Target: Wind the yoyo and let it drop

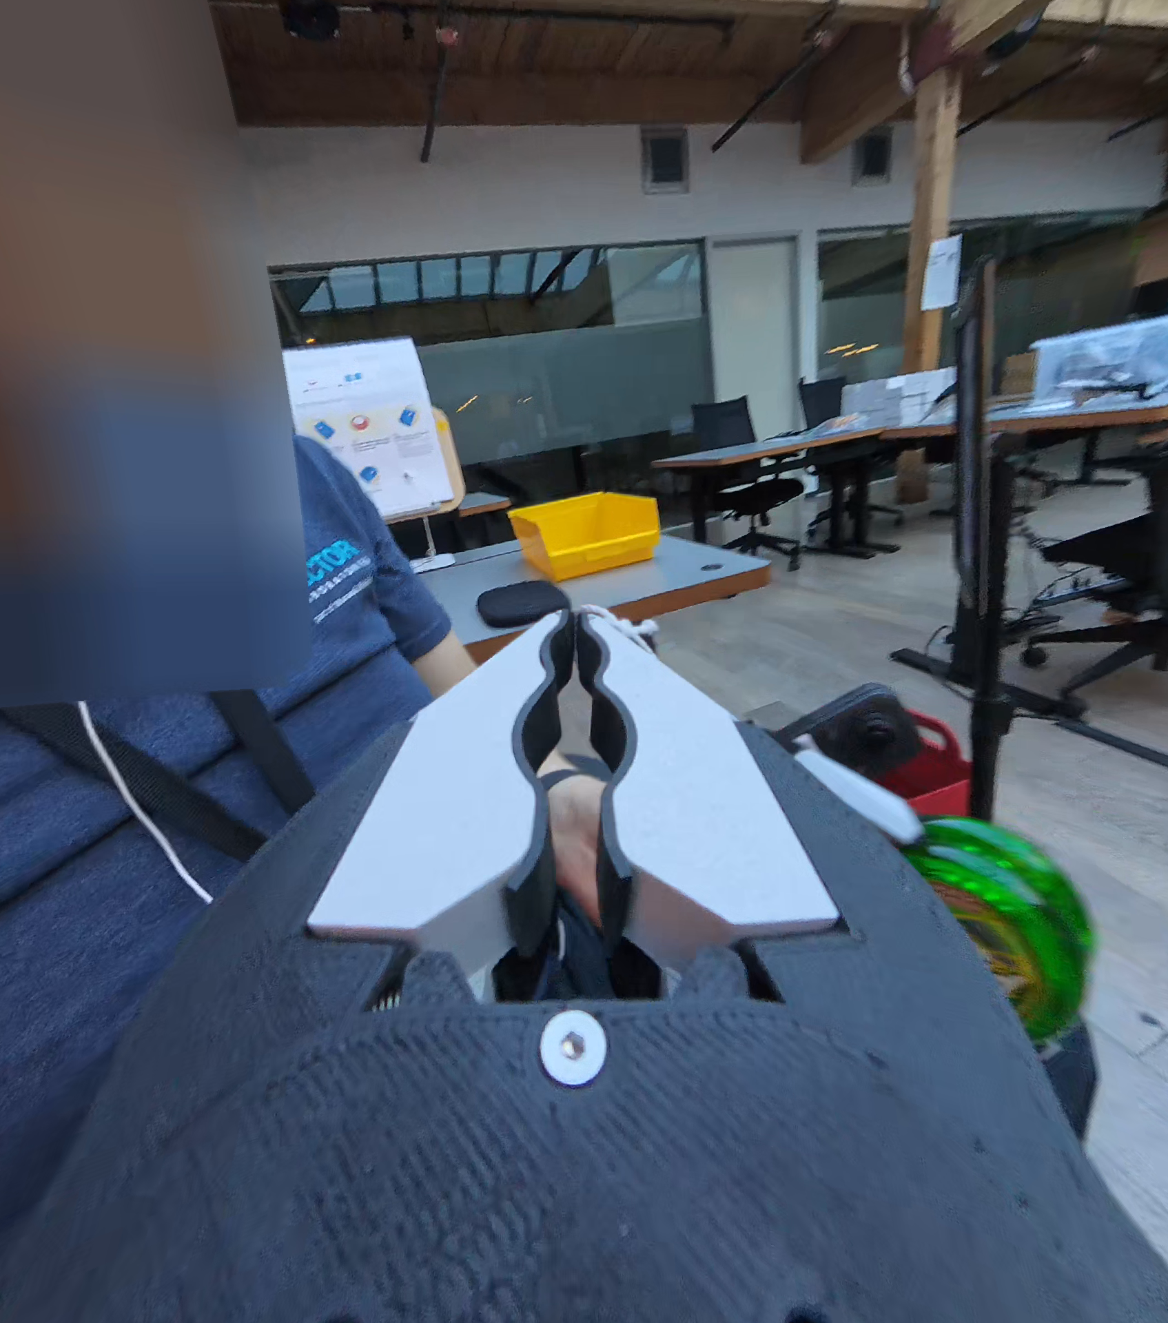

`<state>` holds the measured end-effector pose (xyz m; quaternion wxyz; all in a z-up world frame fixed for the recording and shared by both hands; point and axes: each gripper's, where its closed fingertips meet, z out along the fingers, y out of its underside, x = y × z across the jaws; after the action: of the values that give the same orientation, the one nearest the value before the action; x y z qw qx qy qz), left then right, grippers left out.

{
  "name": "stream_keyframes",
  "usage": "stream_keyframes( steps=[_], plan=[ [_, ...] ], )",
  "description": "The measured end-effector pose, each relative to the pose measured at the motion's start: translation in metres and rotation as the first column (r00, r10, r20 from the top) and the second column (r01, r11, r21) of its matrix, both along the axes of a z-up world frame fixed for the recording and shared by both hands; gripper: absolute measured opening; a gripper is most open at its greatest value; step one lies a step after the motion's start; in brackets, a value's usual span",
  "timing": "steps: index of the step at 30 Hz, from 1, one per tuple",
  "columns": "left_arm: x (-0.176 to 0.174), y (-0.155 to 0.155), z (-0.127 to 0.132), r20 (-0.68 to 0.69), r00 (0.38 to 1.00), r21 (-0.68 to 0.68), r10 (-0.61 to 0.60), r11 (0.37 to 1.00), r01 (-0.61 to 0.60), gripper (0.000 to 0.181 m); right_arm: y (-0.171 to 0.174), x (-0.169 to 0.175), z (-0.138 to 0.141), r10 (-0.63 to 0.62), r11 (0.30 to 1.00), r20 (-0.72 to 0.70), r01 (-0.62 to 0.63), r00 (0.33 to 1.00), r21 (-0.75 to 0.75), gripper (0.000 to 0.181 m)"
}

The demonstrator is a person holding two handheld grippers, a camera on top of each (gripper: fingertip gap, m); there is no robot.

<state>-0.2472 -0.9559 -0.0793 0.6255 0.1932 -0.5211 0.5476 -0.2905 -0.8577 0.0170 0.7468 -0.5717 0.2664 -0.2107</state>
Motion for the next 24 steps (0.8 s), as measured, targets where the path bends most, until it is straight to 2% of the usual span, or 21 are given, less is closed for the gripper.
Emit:
stream_keyframes(
  steps=[4, 8, 12, 18, 24],
  plan=[
    [-0.014, 0.004, 0.006, 0.110, 0.994, -0.031, -0.017, 0.999, 0.021, 0.061, -0.051, 0.003, 0.035, -0.149, 0.984, 0.073, 0.140, 0.986, 0.113, 0.000],
    [-0.022, 0.009, 0.013, 0.148, 0.988, -0.071, -0.037, 0.996, 0.048, 0.062, -0.093, 0.009, 0.044, -0.286, 0.942, 0.075, 0.265, 0.955, 0.208, 0.000],
    [-0.024, 0.016, 0.022, 0.126, 0.990, -0.124, -0.067, 0.989, 0.083, 0.062, -0.128, 0.014, 0.034, -0.375, 0.882, 0.019, 0.351, 0.927, 0.315, 0.000],
    [-0.021, 0.020, 0.030, 0.095, 0.993, -0.178, -0.066, 0.981, 0.082, 0.062, -0.151, 0.022, 0.016, -0.358, 0.809, -0.036, 0.329, 0.933, 0.488, 0.000],
    [-0.032, 0.022, 0.033, 0.199, 0.978, -0.218, -0.067, 0.970, 0.111, 0.062, -0.156, 0.043, -0.013, -0.403, 0.768, -0.141, 0.417, 0.904, 0.486, 0.000]
  ],
)
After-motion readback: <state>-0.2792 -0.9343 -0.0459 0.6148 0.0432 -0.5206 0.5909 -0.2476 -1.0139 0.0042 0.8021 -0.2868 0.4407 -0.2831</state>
